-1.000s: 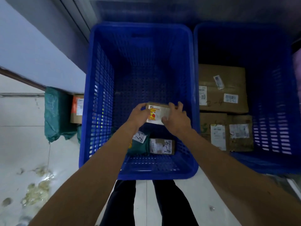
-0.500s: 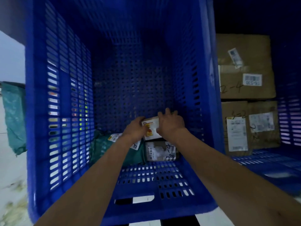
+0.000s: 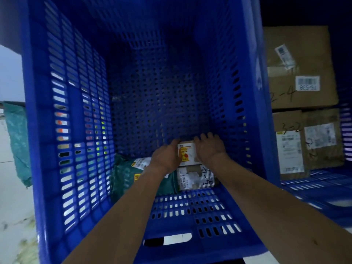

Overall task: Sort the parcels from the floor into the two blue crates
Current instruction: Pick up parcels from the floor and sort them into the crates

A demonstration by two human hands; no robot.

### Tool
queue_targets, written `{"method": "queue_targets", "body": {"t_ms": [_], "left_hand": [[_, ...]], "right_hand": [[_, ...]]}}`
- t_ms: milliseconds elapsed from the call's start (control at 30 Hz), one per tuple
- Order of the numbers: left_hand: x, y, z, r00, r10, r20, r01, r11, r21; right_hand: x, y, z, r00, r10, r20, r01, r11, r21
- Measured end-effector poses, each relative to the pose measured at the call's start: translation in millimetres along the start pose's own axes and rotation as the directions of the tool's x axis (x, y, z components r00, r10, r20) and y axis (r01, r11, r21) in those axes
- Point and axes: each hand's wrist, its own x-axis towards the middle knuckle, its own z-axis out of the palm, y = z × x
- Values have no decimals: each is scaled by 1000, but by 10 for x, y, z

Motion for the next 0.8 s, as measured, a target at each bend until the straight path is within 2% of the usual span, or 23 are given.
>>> {"method": "queue_targets", "body": {"t_ms": [200,433,633,800], "left_hand": [[11,-21,42,999,20,-27,-19,999,45],[25,74,105,993,-114,16,108,971,215],[-336,94,-75,993,-72,88,51,974,221],[-878,200,-385,994,-53,92,29,970,241]], "right_hand": [[45,-91,51,999,46,12,-47,996,75],[-19,-131,115,997,81,-6,-80,994,76],[-308,-142,54,999,45,-7,-44,995,89],[-907,-238,-123,996,-85,-16,86,989,122]]}}
